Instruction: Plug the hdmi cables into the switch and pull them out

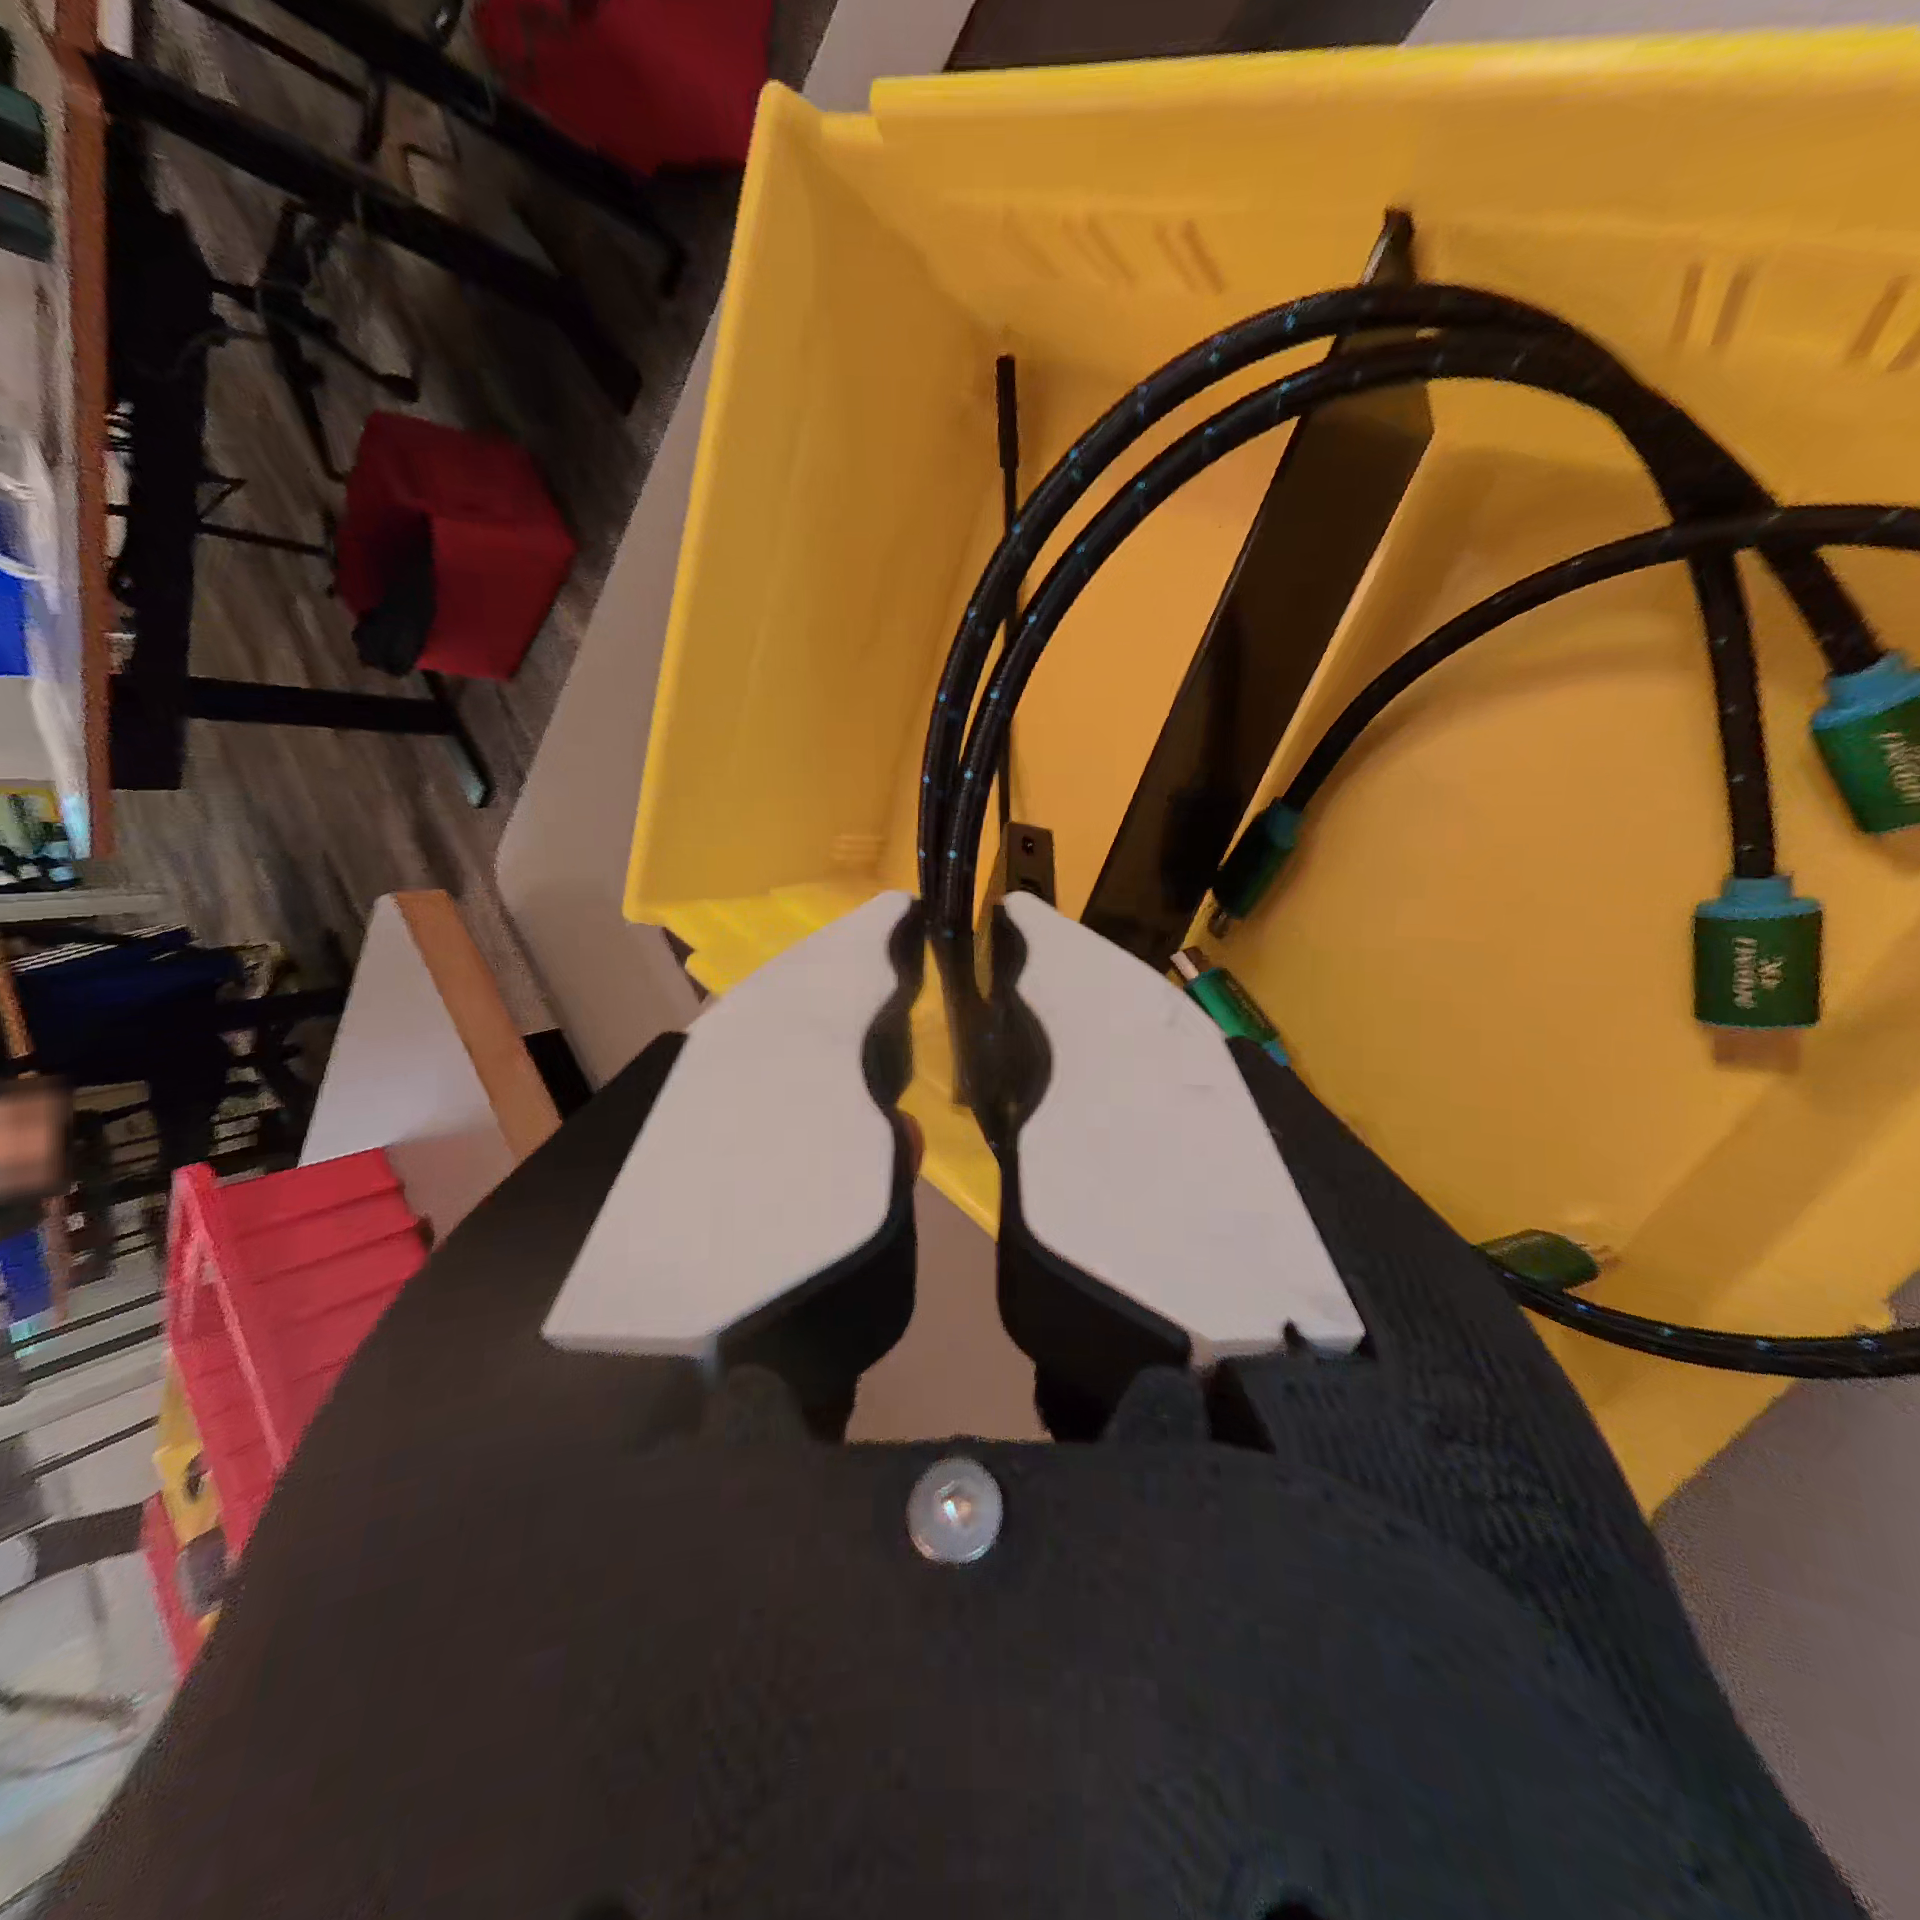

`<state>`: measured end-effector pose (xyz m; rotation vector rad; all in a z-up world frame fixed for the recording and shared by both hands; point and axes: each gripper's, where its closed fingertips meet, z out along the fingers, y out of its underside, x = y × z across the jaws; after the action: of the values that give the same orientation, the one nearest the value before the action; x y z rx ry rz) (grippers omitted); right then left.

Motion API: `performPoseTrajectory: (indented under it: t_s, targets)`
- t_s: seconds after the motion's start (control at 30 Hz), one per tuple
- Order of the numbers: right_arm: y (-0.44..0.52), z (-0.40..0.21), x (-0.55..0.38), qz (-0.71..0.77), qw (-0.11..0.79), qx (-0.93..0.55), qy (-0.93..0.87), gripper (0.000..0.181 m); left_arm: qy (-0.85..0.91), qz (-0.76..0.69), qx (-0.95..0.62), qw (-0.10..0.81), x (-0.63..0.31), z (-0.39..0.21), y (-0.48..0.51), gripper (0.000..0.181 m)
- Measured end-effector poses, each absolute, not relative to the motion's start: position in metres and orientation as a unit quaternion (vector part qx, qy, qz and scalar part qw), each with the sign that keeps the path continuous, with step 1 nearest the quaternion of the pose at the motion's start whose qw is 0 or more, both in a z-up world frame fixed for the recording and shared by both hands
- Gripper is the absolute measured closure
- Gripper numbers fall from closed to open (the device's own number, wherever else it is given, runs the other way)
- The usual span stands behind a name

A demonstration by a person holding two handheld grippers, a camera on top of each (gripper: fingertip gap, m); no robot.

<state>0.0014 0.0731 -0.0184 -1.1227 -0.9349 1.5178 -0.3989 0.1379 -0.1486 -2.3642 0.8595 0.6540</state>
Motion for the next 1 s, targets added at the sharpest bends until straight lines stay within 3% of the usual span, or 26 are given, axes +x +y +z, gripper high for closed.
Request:
performPoseTrajectory:
  t_s: [0.2, 0.3, 0.47, 0.63, 0.7, 0.8, 1.0]
  targets:
    - [0.074, -0.017, 0.003, 0.626, 0.497, -0.465, -0.382, 0.158, 0.333, 0.264, -0.869, 0.255, -0.399, -0.144, 0.132, 0.181]
    - [0.074, -0.017, 0.002, 0.624, 0.498, -0.467, -0.380, 0.158, 0.336, 0.255, -0.862, 0.282, -0.387, -0.127, 0.127, 0.181]
    - [0.074, -0.017, 0.002, 0.623, 0.498, -0.468, -0.381, 0.158, 0.387, 0.060, -0.883, 0.260, -0.302, -0.142, 0.078, 0.161]
    - [0.070, -0.015, 0.001, 0.623, 0.495, -0.466, -0.386, 0.158, 0.443, 0.022, -0.872, 0.207, -0.258, -0.197, 0.039, 0.145]
    - [0.070, -0.016, 0.000, 0.620, 0.495, -0.469, -0.388, 0.158, 0.455, 0.077, -0.865, 0.197, -0.263, -0.216, 0.039, 0.149]
    - [0.072, -0.017, 0.001, 0.615, 0.497, -0.474, -0.387, 0.158, 0.469, 0.133, -0.847, 0.211, -0.267, -0.219, 0.044, 0.172]
    - [0.076, -0.017, 0.004, 0.616, 0.499, -0.477, -0.380, 0.158, 0.451, 0.182, -0.830, 0.272, -0.270, -0.167, 0.049, 0.174]
